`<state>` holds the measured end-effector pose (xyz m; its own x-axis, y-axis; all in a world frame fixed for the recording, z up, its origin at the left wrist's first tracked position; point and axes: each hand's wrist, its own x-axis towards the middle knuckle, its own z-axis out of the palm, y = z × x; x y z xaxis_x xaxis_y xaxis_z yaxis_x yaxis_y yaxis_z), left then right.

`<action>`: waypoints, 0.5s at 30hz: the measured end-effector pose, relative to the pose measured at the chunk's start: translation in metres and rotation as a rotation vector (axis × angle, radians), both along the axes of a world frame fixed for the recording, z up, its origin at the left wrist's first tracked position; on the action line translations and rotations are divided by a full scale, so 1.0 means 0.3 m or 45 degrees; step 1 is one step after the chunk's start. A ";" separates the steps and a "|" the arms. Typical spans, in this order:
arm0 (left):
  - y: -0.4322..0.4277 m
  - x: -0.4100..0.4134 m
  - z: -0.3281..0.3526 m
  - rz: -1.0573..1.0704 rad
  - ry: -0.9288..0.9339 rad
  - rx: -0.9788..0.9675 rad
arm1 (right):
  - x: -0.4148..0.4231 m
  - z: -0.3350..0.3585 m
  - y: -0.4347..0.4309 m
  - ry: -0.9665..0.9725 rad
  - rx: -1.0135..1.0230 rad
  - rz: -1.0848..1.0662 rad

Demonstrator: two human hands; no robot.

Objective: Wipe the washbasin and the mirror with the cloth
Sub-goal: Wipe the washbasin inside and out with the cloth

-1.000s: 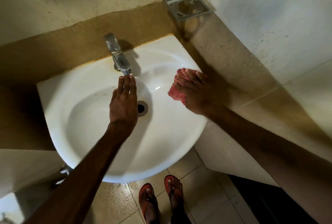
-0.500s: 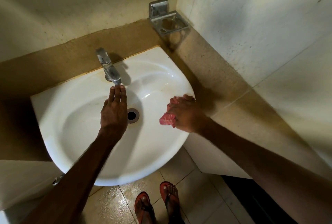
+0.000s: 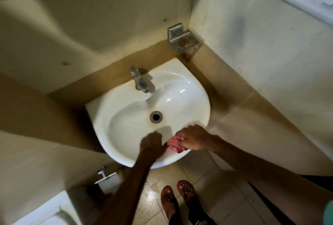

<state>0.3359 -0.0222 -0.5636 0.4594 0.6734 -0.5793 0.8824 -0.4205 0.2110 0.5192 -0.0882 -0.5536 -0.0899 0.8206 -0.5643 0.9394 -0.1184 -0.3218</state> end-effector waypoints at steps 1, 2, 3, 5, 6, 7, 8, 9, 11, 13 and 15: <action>-0.037 -0.012 0.016 0.080 -0.079 -0.057 | -0.008 0.004 -0.008 0.066 -0.030 -0.045; -0.064 -0.035 0.041 0.166 -0.148 -0.092 | -0.020 0.029 -0.011 0.147 -0.059 -0.102; -0.085 -0.056 0.070 0.253 -0.227 -0.101 | -0.023 0.040 -0.011 0.260 -0.082 -0.177; -0.121 -0.093 0.133 0.439 -0.367 -0.083 | -0.020 0.066 -0.018 0.539 -0.172 -0.404; -0.130 -0.102 0.165 0.520 -0.433 -0.065 | -0.011 0.085 -0.022 0.694 -0.218 -0.536; -0.140 -0.109 0.212 0.587 -0.487 -0.044 | -0.004 0.107 -0.028 0.866 -0.244 -0.693; -0.146 -0.110 0.260 0.635 -0.538 -0.028 | 0.007 0.130 -0.038 1.012 -0.259 -0.833; -0.149 -0.107 0.311 0.662 -0.572 -0.015 | 0.012 0.161 -0.051 1.165 -0.258 -0.945; -0.154 -0.095 0.405 0.671 -0.630 0.002 | 0.008 0.263 -0.080 1.354 -0.223 -1.097; -0.165 -0.082 0.510 0.669 -0.689 0.032 | 0.009 0.383 -0.112 1.509 -0.220 -1.250; -0.175 -0.063 0.623 0.676 -0.745 0.064 | 0.019 0.479 -0.129 1.685 -0.176 -1.357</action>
<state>0.3169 -0.0746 -0.3767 0.2899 0.9068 -0.3060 0.7191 0.0046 0.6949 0.5250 -0.1269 -0.4100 -0.0055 0.7783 -0.6279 -0.4496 -0.5628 -0.6936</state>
